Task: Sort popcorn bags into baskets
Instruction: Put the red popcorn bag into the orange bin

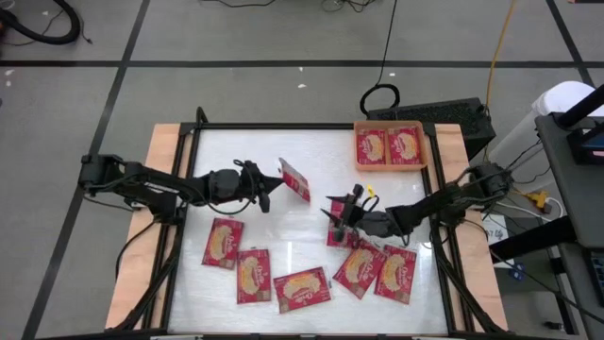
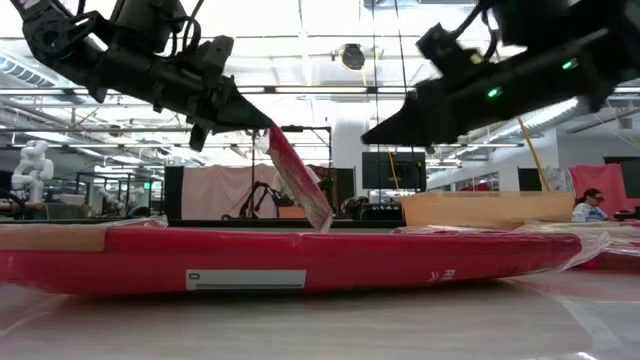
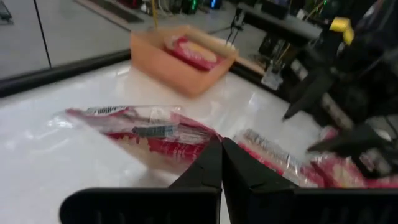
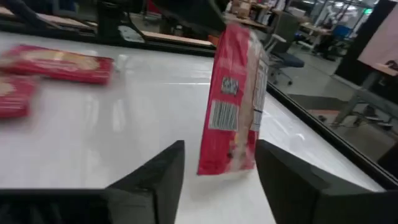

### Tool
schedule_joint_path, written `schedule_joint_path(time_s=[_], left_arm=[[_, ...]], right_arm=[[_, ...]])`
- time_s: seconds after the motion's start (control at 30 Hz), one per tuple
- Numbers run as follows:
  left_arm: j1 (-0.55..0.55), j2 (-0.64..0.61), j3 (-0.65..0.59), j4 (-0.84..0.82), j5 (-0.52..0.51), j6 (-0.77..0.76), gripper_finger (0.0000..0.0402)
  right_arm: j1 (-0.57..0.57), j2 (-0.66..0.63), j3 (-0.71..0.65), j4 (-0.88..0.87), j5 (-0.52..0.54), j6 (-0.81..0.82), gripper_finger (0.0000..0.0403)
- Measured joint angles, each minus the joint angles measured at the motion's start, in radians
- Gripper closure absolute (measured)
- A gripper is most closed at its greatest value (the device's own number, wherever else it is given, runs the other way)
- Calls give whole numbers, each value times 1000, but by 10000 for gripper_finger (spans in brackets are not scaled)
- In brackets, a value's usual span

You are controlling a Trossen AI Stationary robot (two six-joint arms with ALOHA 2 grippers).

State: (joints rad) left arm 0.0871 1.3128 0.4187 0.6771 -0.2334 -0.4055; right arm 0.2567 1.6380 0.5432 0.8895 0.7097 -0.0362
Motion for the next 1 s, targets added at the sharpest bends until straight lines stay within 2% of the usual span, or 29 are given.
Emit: schedule_joint_path(time_s=[0.13,0.23,0.47,0.67,0.8,1.0], left_arm=[[15,0,0,44,-1,19,400],[26,0,0,45,0,19,401],[31,0,0,47,21,18,401],[31,0,0,61,24,29,400],[31,0,0,61,31,36,395],[31,0,0,79,31,100,371]], right_arm=[[-50,109,72,82,-10,-45,192],[-86,191,156,78,-30,-83,187],[-164,327,323,76,-31,-107,189],[-235,372,398,39,-61,-100,207],[-270,373,398,14,-64,-98,249],[-300,373,398,-16,-170,-114,377]])
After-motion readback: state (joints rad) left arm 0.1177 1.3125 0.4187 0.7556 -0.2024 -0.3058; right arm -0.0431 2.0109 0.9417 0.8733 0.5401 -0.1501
